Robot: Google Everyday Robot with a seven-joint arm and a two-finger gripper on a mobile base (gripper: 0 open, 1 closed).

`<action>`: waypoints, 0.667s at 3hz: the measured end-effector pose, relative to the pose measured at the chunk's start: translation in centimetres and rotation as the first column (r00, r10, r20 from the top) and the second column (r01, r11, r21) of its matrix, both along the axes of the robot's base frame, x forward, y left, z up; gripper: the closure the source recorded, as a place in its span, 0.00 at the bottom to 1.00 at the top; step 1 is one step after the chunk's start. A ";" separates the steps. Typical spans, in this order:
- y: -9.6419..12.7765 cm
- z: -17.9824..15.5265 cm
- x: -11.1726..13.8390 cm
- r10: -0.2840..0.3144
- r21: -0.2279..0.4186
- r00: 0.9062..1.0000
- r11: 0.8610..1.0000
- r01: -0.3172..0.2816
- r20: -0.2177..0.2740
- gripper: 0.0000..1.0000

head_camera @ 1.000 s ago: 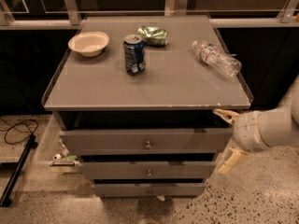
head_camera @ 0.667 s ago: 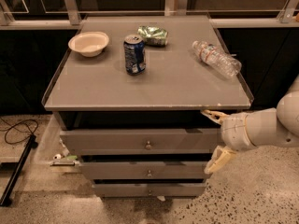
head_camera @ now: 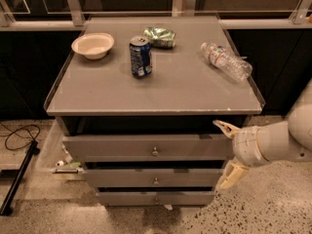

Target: Open top drawer

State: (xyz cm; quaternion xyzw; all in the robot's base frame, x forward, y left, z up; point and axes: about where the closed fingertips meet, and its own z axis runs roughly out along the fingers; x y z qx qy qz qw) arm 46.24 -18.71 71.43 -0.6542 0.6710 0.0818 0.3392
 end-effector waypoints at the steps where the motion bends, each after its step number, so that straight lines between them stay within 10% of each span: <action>1: -1.7 -2.7 -1.3 -0.038 -0.021 0.997 0.999 0.037 -0.068 0.00; 2: -2.4 -4.2 -0.9 -0.041 -0.042 0.995 0.998 0.037 -0.092 0.00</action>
Offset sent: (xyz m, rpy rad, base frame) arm -0.0042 -0.0355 -0.0572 -0.0647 0.1203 -0.0453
